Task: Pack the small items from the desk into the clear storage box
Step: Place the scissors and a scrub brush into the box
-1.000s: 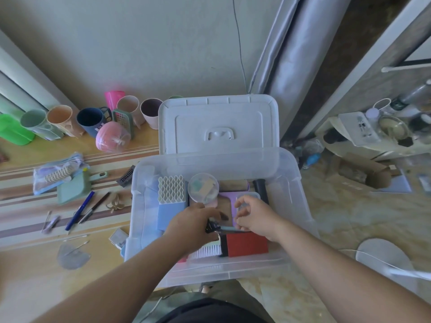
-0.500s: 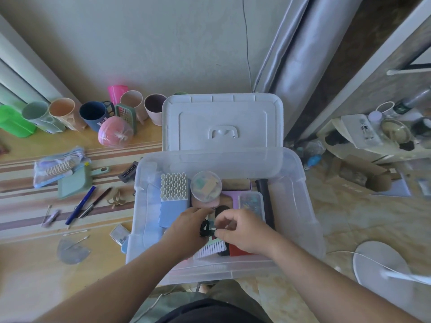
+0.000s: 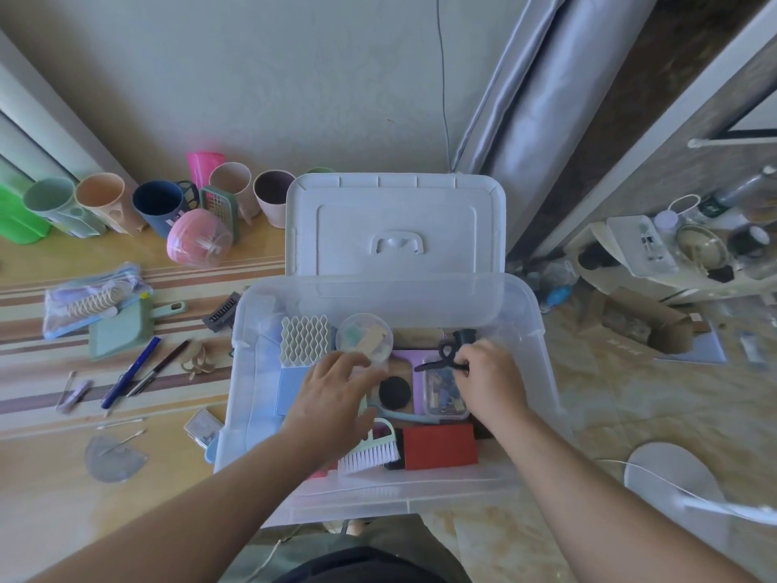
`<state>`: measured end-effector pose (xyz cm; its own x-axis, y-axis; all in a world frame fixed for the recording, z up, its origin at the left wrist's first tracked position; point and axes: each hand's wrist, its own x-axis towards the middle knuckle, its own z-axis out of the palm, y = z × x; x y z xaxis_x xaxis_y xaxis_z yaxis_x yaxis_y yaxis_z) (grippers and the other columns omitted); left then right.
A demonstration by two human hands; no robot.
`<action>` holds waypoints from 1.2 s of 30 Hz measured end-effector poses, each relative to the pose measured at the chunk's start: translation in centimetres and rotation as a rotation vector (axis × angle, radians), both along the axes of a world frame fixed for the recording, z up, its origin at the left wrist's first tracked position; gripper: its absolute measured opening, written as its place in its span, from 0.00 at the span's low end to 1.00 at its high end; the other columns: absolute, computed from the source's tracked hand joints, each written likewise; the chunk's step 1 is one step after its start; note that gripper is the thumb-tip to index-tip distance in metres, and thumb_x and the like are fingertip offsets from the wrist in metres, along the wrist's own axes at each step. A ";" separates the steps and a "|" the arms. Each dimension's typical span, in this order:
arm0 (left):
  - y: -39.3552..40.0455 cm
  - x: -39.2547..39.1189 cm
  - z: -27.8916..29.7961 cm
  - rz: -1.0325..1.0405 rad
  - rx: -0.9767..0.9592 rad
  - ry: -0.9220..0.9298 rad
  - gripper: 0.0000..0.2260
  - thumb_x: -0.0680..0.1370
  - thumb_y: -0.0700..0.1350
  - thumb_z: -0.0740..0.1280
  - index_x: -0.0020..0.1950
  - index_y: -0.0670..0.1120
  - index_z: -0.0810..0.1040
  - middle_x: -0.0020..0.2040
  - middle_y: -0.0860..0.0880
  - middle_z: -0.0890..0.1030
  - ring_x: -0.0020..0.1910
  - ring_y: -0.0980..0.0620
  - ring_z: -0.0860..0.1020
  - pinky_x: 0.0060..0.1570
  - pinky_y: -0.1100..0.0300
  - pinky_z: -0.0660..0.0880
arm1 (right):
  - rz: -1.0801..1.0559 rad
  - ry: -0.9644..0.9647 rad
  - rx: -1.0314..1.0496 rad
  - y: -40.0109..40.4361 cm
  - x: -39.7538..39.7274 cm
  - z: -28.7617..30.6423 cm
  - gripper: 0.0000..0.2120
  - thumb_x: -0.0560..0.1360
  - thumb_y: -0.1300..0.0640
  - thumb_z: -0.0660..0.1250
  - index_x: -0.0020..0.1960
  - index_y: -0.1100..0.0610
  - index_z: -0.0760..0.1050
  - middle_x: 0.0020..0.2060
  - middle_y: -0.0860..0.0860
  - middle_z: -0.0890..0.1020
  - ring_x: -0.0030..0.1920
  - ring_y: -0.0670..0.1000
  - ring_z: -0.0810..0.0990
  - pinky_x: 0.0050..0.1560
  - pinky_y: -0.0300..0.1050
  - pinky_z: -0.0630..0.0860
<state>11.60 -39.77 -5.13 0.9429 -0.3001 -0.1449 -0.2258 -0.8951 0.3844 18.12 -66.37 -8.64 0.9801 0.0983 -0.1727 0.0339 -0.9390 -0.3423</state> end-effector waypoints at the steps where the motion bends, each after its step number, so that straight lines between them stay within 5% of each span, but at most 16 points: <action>1: 0.6 -0.1 0.1 0.001 0.033 -0.003 0.23 0.72 0.54 0.74 0.65 0.61 0.74 0.65 0.53 0.75 0.67 0.45 0.69 0.64 0.45 0.73 | 0.001 -0.023 -0.017 0.2 0.9 -0.7 0.05 0.74 0.64 0.75 0.46 0.56 0.83 0.45 0.48 0.74 0.49 0.55 0.75 0.46 0.45 0.71; 10: 5.5 -2.3 0.7 0.034 0.264 -0.219 0.14 0.68 0.44 0.74 0.53 0.51 0.83 0.59 0.45 0.80 0.62 0.37 0.74 0.61 0.42 0.69 | 0.049 0.012 -0.189 1.4 4.9 -4.1 0.07 0.78 0.63 0.71 0.55 0.56 0.81 0.47 0.51 0.76 0.53 0.57 0.73 0.48 0.51 0.77; 13: 4.9 -2.9 0.7 0.023 0.233 -0.214 0.12 0.73 0.51 0.64 0.51 0.50 0.84 0.58 0.44 0.81 0.61 0.36 0.75 0.60 0.41 0.70 | 0.044 -0.031 -0.099 1.7 3.4 -3.7 0.11 0.78 0.63 0.70 0.60 0.56 0.81 0.51 0.53 0.78 0.55 0.58 0.74 0.50 0.53 0.78; 16: 4.0 -3.3 0.9 0.033 0.198 -0.182 0.18 0.75 0.56 0.58 0.50 0.50 0.85 0.57 0.44 0.81 0.60 0.36 0.77 0.60 0.40 0.71 | 0.304 -0.042 -0.087 4.7 0.8 -2.6 0.12 0.78 0.58 0.69 0.60 0.52 0.83 0.54 0.50 0.82 0.56 0.57 0.74 0.52 0.52 0.76; 19: 4.4 -3.7 0.3 0.033 0.220 -0.133 0.14 0.74 0.56 0.63 0.52 0.52 0.84 0.59 0.45 0.81 0.62 0.37 0.75 0.62 0.40 0.71 | 0.579 0.176 -0.292 8.2 -1.3 -2.5 0.13 0.79 0.57 0.69 0.63 0.52 0.82 0.61 0.51 0.81 0.66 0.60 0.71 0.62 0.58 0.71; 25: 4.8 -4.3 -0.6 0.023 0.211 -0.080 0.12 0.70 0.50 0.76 0.52 0.54 0.83 0.60 0.46 0.80 0.63 0.38 0.74 0.61 0.41 0.72 | 0.521 0.285 -0.584 9.4 0.5 -4.0 0.21 0.73 0.53 0.77 0.66 0.53 0.80 0.63 0.53 0.78 0.66 0.60 0.66 0.61 0.59 0.67; 32: 4.8 -4.1 -0.8 0.016 0.213 -0.082 0.10 0.73 0.54 0.69 0.52 0.54 0.84 0.60 0.47 0.80 0.64 0.38 0.75 0.61 0.41 0.73 | 0.486 0.276 -0.449 9.9 -0.1 -4.6 0.23 0.74 0.54 0.76 0.68 0.54 0.78 0.65 0.54 0.78 0.69 0.60 0.68 0.64 0.60 0.68; 34: 4.7 -4.0 -0.7 0.017 0.205 -0.068 0.12 0.74 0.56 0.64 0.52 0.55 0.84 0.60 0.48 0.80 0.64 0.38 0.75 0.61 0.42 0.73 | 0.466 0.330 -0.308 9.4 0.0 -3.8 0.15 0.76 0.51 0.74 0.62 0.51 0.80 0.61 0.52 0.81 0.67 0.59 0.71 0.65 0.60 0.71; 36: 4.6 -3.9 -0.7 0.025 0.204 -0.058 0.11 0.73 0.55 0.70 0.53 0.55 0.84 0.60 0.48 0.80 0.63 0.39 0.74 0.61 0.42 0.73 | 0.382 0.403 -0.072 8.6 0.2 -2.4 0.04 0.76 0.52 0.73 0.49 0.47 0.79 0.51 0.48 0.83 0.58 0.55 0.78 0.60 0.56 0.76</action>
